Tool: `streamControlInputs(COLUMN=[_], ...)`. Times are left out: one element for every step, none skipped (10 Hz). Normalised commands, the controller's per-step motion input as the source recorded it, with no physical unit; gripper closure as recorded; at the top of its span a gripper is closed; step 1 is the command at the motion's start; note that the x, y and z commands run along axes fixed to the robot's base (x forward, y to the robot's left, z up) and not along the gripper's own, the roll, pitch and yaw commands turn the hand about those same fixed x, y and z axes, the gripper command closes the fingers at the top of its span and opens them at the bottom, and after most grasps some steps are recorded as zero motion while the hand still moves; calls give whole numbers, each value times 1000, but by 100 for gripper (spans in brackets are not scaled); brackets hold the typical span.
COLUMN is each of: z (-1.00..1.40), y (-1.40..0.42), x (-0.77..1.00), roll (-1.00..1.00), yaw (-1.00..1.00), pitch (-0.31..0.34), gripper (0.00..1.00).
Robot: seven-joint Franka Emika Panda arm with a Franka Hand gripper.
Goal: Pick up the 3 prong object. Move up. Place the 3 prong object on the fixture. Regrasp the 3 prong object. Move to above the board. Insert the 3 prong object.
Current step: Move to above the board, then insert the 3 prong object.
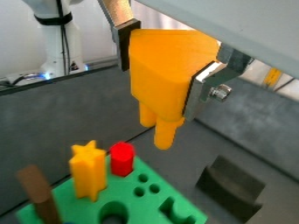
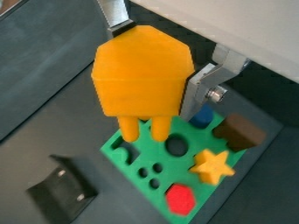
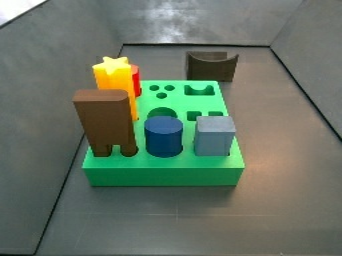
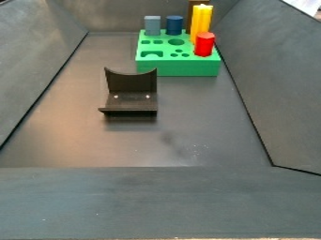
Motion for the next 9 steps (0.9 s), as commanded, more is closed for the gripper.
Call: streamControlInputs(z=[31, 21, 16, 11, 10, 0, -266, -706, -880], y=[-40, 23, 38, 39, 39, 34, 86, 200, 0], x=[-205, -189, -182, -154, -132, 0, 163, 0, 231], roll=[-993, -713, -580, -373, -297, 0, -129, -237, -14], yaw=[-75, -44, -34, -14, -11, 0, 0, -6, -49], pitch=[-264, -248, -236, -199, -177, 0, 116, 0, 160], gripper=[100, 100, 100, 100, 100, 100, 100, 100, 100])
